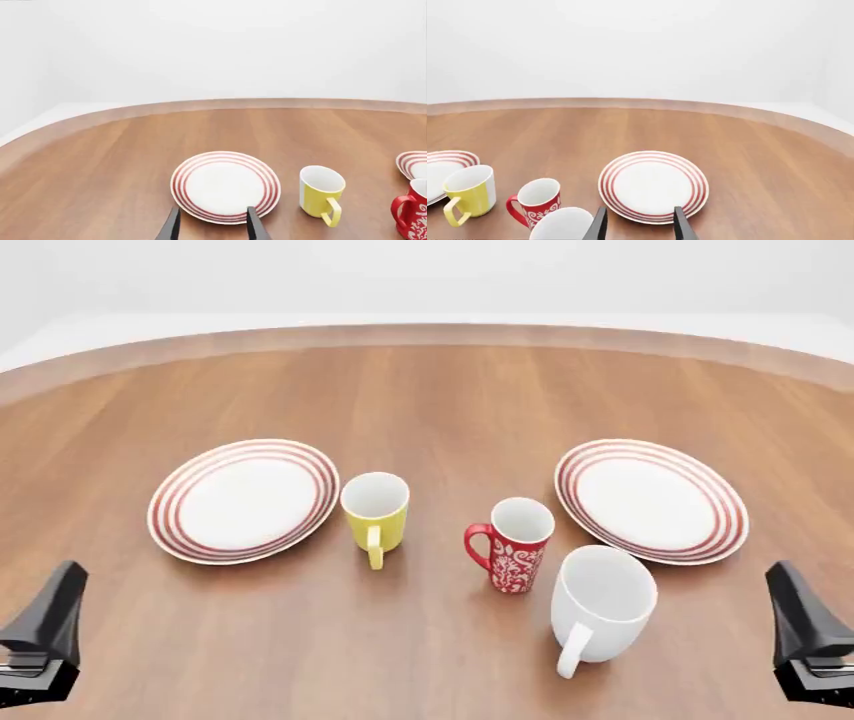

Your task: Put the red mug on the left plate.

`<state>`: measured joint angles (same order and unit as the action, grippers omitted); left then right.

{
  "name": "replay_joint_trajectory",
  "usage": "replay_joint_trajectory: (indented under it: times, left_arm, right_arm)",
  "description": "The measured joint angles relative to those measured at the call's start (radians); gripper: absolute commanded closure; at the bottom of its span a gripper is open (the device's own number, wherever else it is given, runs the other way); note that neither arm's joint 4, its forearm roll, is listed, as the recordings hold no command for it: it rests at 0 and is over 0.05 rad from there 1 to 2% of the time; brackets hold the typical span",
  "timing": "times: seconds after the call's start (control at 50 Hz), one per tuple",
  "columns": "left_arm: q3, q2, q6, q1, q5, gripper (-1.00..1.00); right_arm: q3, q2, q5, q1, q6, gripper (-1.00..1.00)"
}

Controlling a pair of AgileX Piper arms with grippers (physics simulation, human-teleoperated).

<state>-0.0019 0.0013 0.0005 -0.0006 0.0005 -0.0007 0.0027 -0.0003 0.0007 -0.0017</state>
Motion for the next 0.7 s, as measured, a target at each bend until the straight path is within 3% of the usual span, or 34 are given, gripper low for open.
replay_joint_trajectory:
  times: [0.38, 0.7]
  left_arm:
    - [-0.011, 0.0, 0.014, -0.014, -0.001, -1.0]
    - [-0.07, 0.023, 0.04, -0.08, 0.052, -1.0]
  right_arm:
    - [-0.001, 0.002, 0.003, 0.005, -0.013, -1.0]
    - [-0.004, 0.0, 0.002, 0.01, -0.03, -1.0]
